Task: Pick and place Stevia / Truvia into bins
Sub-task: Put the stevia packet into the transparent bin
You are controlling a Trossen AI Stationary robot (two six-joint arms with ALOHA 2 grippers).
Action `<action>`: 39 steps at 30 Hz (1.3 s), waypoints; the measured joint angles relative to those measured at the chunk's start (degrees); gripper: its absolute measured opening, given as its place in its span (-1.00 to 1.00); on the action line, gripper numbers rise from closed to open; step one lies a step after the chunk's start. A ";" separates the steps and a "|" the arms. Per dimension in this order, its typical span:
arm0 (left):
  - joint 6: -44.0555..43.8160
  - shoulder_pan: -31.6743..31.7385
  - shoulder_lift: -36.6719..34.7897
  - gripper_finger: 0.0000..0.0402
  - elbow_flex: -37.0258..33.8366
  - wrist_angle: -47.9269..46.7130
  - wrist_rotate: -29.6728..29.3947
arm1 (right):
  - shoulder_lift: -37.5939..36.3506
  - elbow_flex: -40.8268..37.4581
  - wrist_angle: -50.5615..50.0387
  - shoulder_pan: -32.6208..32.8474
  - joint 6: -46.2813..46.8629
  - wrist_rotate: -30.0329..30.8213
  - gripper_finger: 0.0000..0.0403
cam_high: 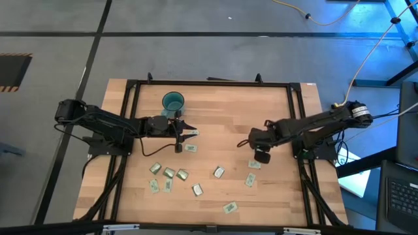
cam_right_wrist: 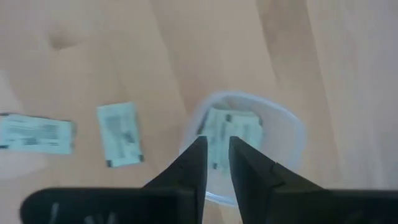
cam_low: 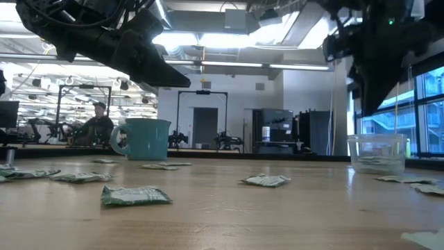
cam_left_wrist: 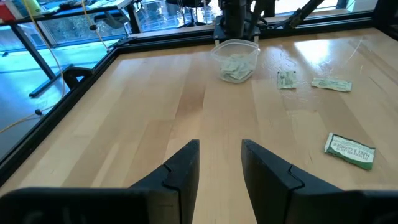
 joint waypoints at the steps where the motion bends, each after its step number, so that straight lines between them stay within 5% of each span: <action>1: 0.00 0.00 0.01 -0.43 0.00 0.00 0.00 | 0.00 0.15 0.37 0.77 -0.83 -0.17 -0.65; 12: 0.00 0.00 0.00 -0.43 0.00 0.01 0.00 | 0.00 -0.55 10.11 9.34 -18.06 -1.14 -0.65; 18: 0.00 -0.01 -0.01 -0.43 0.00 0.01 0.00 | 0.00 -0.55 17.12 10.95 -18.97 -2.90 -0.65; 39: 0.00 0.00 0.00 -0.43 0.00 0.01 0.00 | 0.02 -0.55 15.40 12.28 -26.66 -3.54 -0.65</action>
